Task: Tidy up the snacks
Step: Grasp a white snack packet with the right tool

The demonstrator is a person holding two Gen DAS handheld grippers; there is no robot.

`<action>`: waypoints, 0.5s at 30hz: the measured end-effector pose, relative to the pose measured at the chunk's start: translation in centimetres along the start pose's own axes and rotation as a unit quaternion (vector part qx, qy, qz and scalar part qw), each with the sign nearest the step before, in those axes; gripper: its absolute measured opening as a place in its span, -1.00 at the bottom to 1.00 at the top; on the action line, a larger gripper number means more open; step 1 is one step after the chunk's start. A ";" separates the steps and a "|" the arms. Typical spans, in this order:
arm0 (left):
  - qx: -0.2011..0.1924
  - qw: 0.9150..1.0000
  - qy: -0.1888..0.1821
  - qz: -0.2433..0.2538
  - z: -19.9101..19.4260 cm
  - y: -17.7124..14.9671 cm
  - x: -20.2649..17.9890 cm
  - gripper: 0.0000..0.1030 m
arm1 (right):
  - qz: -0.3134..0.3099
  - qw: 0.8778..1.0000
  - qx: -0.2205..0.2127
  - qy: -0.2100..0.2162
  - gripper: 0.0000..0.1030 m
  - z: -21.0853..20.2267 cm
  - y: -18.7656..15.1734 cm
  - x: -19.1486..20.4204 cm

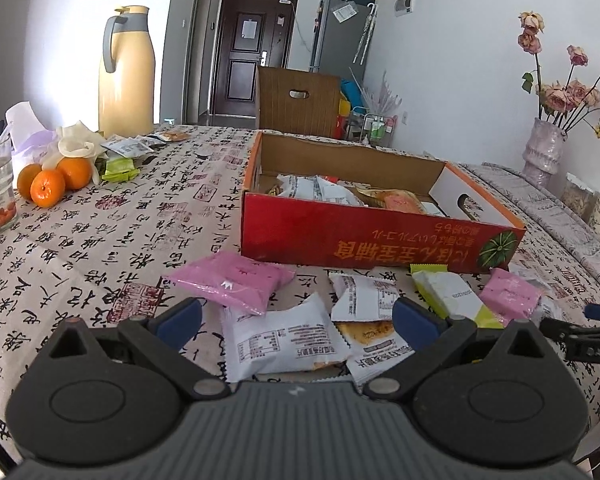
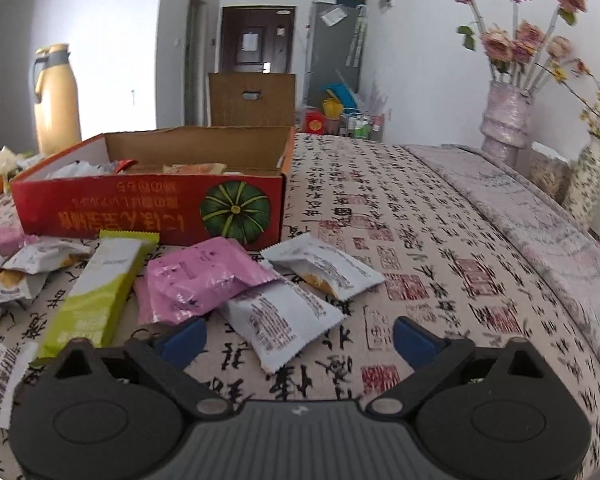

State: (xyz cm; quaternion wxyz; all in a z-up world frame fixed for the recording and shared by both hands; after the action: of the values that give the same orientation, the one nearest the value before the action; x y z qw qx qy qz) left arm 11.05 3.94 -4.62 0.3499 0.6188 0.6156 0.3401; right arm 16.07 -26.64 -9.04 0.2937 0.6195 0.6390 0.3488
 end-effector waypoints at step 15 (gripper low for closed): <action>-0.001 1.000 0.010 -0.001 -0.1 0.3 0.2 1.00 | -0.086 0.994 0.035 0.060 0.22 3.2 1.4 2.3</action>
State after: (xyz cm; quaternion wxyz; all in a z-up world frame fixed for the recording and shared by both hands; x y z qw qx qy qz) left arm 11.11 4.19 -4.30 0.3447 0.6141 0.6193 0.3472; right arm 19.29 -24.09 -9.67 0.2623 0.5503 0.7178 0.3362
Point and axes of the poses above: each gripper's, at about its wrist camera, not at the fingertips, and z roughly the way its jaws point, x to its left, y to its top, the point moved 6 cm from there along z, roughly the way its jaws point, and after that the axes turned 8 degrees about z, right-handed, at the moved point
